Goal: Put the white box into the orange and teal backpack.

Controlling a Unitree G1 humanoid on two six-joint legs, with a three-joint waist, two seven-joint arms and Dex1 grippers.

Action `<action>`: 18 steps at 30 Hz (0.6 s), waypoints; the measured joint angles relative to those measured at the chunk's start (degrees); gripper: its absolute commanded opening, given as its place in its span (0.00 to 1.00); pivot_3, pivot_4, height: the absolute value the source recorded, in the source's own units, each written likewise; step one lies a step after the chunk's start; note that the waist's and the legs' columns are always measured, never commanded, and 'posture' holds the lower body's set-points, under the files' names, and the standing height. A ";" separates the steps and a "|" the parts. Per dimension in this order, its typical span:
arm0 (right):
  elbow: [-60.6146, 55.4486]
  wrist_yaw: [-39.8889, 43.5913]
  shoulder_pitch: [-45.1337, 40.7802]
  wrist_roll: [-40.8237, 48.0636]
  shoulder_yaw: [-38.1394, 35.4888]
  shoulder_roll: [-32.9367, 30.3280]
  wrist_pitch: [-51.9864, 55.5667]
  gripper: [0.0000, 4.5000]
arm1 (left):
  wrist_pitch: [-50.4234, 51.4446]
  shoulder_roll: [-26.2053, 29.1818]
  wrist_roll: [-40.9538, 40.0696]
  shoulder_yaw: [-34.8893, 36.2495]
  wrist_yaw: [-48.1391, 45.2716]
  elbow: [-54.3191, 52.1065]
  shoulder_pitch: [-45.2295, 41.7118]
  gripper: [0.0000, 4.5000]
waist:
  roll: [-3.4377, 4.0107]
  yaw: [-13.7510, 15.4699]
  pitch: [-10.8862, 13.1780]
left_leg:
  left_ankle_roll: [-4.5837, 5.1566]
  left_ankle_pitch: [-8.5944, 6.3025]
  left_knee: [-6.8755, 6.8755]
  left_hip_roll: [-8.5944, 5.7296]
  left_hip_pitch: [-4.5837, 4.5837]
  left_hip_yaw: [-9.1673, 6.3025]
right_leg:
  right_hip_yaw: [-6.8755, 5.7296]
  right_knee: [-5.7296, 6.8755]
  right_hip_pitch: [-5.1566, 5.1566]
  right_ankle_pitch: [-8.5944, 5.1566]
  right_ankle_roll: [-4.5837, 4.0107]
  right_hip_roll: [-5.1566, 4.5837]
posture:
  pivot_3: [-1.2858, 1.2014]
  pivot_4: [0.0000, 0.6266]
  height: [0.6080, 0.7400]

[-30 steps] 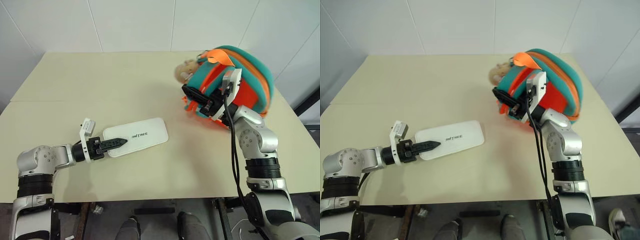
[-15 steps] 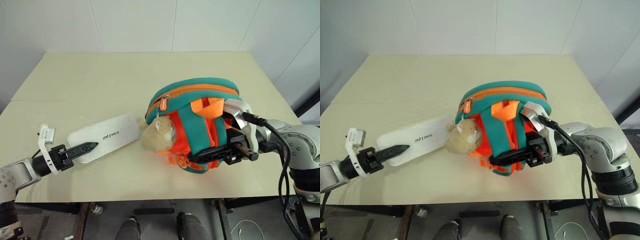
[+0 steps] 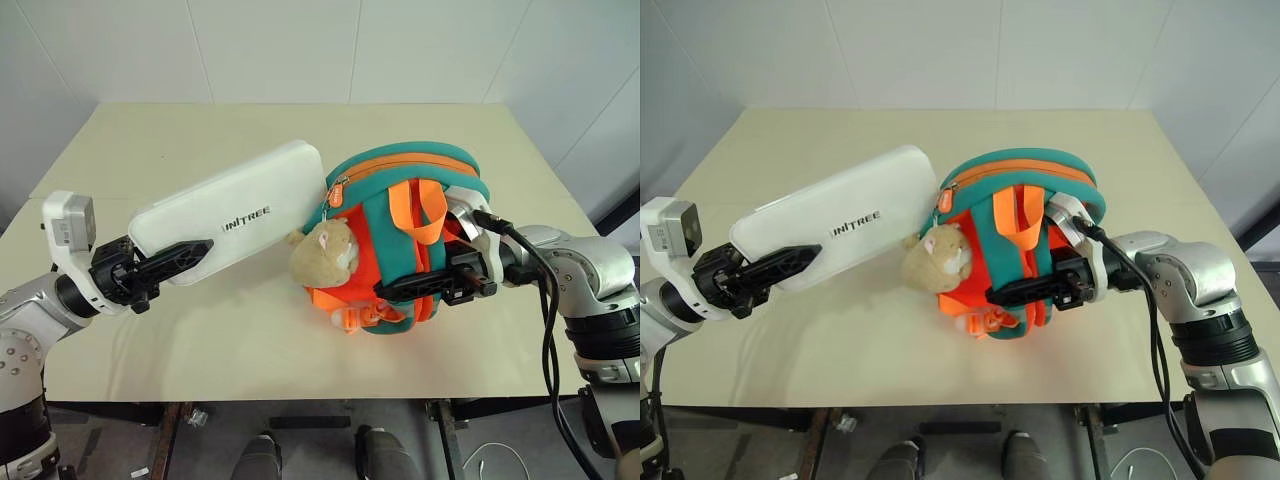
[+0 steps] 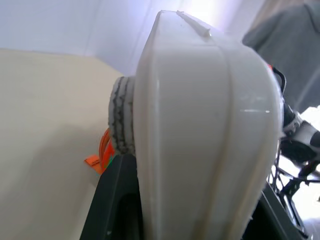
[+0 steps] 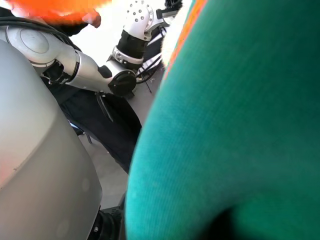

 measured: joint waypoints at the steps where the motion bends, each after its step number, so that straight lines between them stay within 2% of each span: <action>1: -0.05 -0.12 0.00 -0.01 -0.04 0.18 0.01 0.00 | -1.10 0.59 1.07 -1.18 -0.98 0.25 0.00 0.27 | 0.00 0.01 0.00 | 0.00 0.00 0.01 0.00 0.00 0.00 | 0.00 -0.01 0.01 -0.02 -0.04 0.00 | 0.52 0.24 1.00; 4: -0.47 -0.30 0.04 -0.02 -0.05 0.63 0.08 0.00 | -3.85 1.58 3.17 -4.74 -3.65 1.79 -0.07 0.27 | 0.00 -0.01 0.00 | 0.01 -0.01 0.03 0.00 0.00 0.07 | 0.11 -0.04 0.01 -0.04 -0.08 0.00 | 0.52 0.24 1.00; 8: -1.07 -0.88 0.51 -0.02 -0.07 1.58 0.20 0.00 | -15.41 7.48 12.85 -11.58 -9.76 4.84 -1.71 0.27 | -0.01 -0.01 0.00 | -0.01 -0.03 0.02 0.11 0.02 0.11 | 0.16 -0.07 -0.01 -0.04 -0.12 0.14 | 0.52 0.24 1.00; 10: -1.15 -1.41 0.68 -0.04 -0.13 1.83 0.24 0.00 | -20.83 7.68 16.65 -14.06 -11.25 7.39 -4.41 0.27 | 0.00 0.07 0.00 | -0.01 -0.04 0.02 0.15 0.03 0.13 | 0.19 -0.09 0.00 -0.05 -0.15 0.18 | 0.52 0.24 1.00; 13: -1.75 -1.85 0.68 -0.01 -0.20 2.09 0.37 0.00 | -26.24 8.46 22.27 -19.46 -12.63 11.60 -10.55 0.27 | 0.00 0.18 0.00 | -0.01 -0.04 0.06 0.28 0.01 0.14 | 0.22 -0.11 0.01 0.03 -0.14 0.32 | 0.52 0.24 1.00; 18: -2.07 -1.88 0.43 0.04 -0.33 2.24 0.58 0.00 | -27.64 7.32 28.32 -28.31 -15.69 18.30 -24.93 0.27 | 0.00 0.28 0.00 | -0.01 -0.04 0.10 0.36 0.01 0.17 | 0.29 -0.07 -0.01 0.19 0.11 0.45 | 0.52 0.24 1.00</action>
